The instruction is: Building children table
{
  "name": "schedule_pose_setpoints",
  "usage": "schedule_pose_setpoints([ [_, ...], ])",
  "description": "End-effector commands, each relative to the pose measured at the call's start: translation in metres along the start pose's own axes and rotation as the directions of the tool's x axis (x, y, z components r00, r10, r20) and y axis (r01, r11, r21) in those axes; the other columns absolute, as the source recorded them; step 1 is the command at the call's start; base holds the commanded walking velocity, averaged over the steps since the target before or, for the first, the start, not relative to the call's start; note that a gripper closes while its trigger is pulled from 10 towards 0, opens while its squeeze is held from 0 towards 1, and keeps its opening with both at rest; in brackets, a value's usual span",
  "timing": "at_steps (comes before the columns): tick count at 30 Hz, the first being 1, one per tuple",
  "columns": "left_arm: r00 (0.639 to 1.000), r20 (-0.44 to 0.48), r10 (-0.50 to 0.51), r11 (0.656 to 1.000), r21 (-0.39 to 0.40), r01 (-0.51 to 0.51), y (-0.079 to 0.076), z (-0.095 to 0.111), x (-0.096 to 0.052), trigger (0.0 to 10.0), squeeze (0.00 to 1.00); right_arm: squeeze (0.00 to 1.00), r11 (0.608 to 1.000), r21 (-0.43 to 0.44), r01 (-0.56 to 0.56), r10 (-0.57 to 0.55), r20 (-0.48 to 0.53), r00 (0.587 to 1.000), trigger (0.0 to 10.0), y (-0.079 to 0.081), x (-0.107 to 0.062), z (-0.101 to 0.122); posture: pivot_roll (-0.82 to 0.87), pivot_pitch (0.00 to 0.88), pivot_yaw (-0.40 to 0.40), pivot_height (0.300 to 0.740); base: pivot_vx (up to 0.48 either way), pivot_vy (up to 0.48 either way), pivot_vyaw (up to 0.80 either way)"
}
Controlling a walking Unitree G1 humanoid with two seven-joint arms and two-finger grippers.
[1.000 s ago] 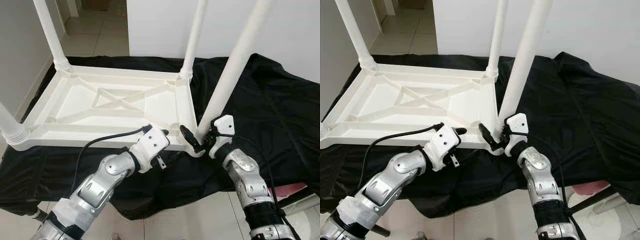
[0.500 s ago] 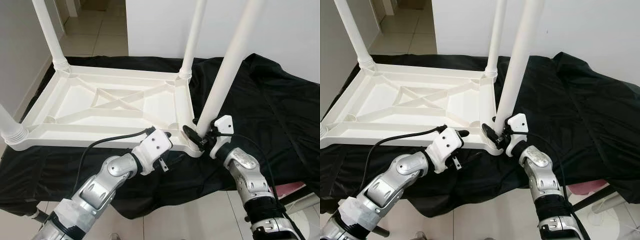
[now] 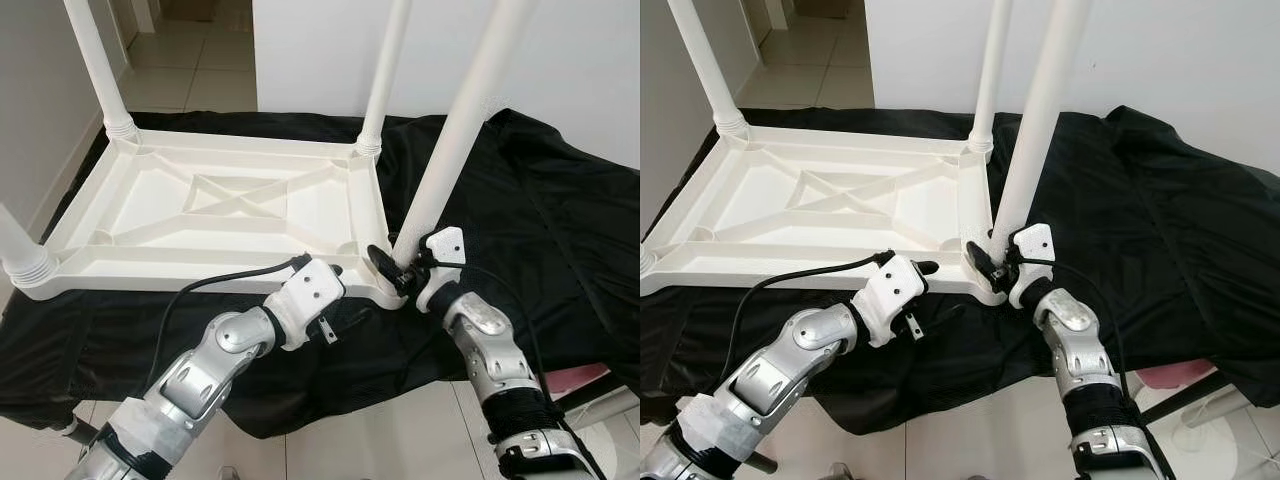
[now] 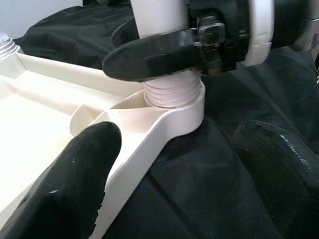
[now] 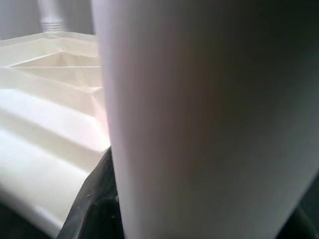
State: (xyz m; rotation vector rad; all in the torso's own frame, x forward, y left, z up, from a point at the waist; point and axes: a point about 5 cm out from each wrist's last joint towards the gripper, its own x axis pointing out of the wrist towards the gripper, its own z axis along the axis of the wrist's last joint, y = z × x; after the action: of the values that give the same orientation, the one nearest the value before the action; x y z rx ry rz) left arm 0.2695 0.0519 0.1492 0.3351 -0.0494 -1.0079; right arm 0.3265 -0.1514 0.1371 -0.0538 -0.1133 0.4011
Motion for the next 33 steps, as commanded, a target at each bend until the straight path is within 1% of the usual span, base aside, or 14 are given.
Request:
schedule_pose_setpoints([
  [1,0.997,-0.006,-0.080,0.997,0.007,0.080,-0.004,0.001,0.000,10.0,0.00,0.00,0.992,-0.004,0.126,-0.126,-0.092,0.988,10.0,-0.009,-0.010,-0.016,0.00,0.067,-0.071,0.740,0.000,0.000,0.00],
  [2,0.997,-0.006,-0.080,0.997,0.007,0.080,-0.004,0.001,0.000,10.0,0.00,0.00,0.992,-0.004,0.126,-0.126,-0.092,0.988,10.0,-0.009,-0.010,-0.016,0.00,0.067,-0.071,0.740,0.000,0.000,0.00],
  [4,0.997,-0.005,-0.078,0.997,0.004,0.078,-0.004,0.001,0.000,10.0,0.00,0.00,0.973,0.028,0.229,-0.225,-0.091,0.970,10.0,-0.001,-0.012,-0.018,0.00,0.070,-0.070,0.740,0.000,0.000,0.00],
  [6,0.997,-0.005,-0.078,0.997,0.003,0.078,-0.004,0.001,0.000,10.0,0.00,0.00,0.966,0.036,0.255,-0.251,-0.089,0.964,10.0,0.002,-0.013,-0.018,0.00,0.070,-0.070,0.740,0.000,0.000,0.00],
  [9,0.997,-0.005,-0.080,0.997,0.000,0.080,-0.004,0.001,0.000,10.0,0.00,0.00,0.912,0.052,0.406,-0.402,-0.083,0.912,10.0,0.016,-0.015,-0.018,0.00,0.075,-0.070,0.740,0.000,0.000,0.00],
  [11,0.997,-0.005,-0.082,0.997,0.000,0.082,-0.005,0.001,0.001,10.0,0.00,0.00,0.890,0.063,0.452,-0.447,-0.078,0.891,10.0,0.024,-0.015,-0.017,0.00,0.077,-0.069,0.740,0.000,0.000,0.00],
  [12,0.997,-0.005,-0.082,0.997,0.000,0.082,-0.005,0.001,0.001,10.0,0.00,0.00,0.890,0.063,0.452,-0.447,-0.078,0.891,10.0,0.024,-0.015,-0.017,0.00,0.077,-0.069,0.740,0.000,0.000,0.00],
  [13,0.997,-0.004,-0.083,0.997,-0.001,0.083,-0.005,0.001,0.001,10.0,0.00,0.00,0.891,0.095,0.445,-0.439,-0.076,0.895,10.0,0.036,-0.013,-0.016,0.00,0.078,-0.068,0.740,0.000,0.000,0.00],
  [14,0.997,-0.004,-0.083,0.997,-0.001,0.083,-0.005,0.001,0.001,10.0,0.00,0.00,0.897,0.106,0.429,-0.423,-0.076,0.903,10.0,0.041,-0.012,-0.015,0.00,0.078,-0.068,0.740,0.000,0.000,0.00],
  [17,0.996,-0.003,-0.087,0.996,-0.004,0.087,-0.006,0.001,0.001,10.0,0.00,0.00,0.903,0.120,0.413,-0.409,-0.061,0.911,10.0,0.043,-0.011,-0.012,-0.01,0.082,-0.066,0.740,0.000,0.000,0.00],
  [23,0.995,-0.003,-0.096,0.995,-0.006,0.096,-0.007,0.001,0.001,10.0,0.00,0.00,0.900,0.116,0.420,-0.419,-0.035,0.907,10.0,0.037,-0.012,-0.006,-0.01,0.086,-0.065,0.740,0.000,0.000,0.00],
  [26,0.996,-0.004,-0.094,0.996,-0.007,0.094,-0.006,0.001,0.000,10.0,0.00,0.00,0.902,0.120,0.415,-0.413,-0.036,0.910,10.0,0.040,-0.013,-0.006,-0.01,0.086,-0.067,0.740,0.000,0.000,0.00],
  [27,0.996,-0.004,-0.093,0.996,-0.007,0.093,-0.006,0.001,0.000,10.0,0.00,1.00,0.903,0.120,0.413,-0.412,-0.035,0.910,10.0,0.041,-0.012,-0.005,-0.01,0.086,-0.067,0.740,0.000,0.000,0.00],
  [33,0.996,-0.004,-0.089,0.996,-0.008,0.089,-0.006,0.002,0.000,10.0,0.00,1.00,0.900,0.120,0.418,-0.418,-0.026,0.908,10.0,0.040,-0.013,-0.002,-0.01,0.085,-0.071,0.740,0.000,0.000,0.00],
])
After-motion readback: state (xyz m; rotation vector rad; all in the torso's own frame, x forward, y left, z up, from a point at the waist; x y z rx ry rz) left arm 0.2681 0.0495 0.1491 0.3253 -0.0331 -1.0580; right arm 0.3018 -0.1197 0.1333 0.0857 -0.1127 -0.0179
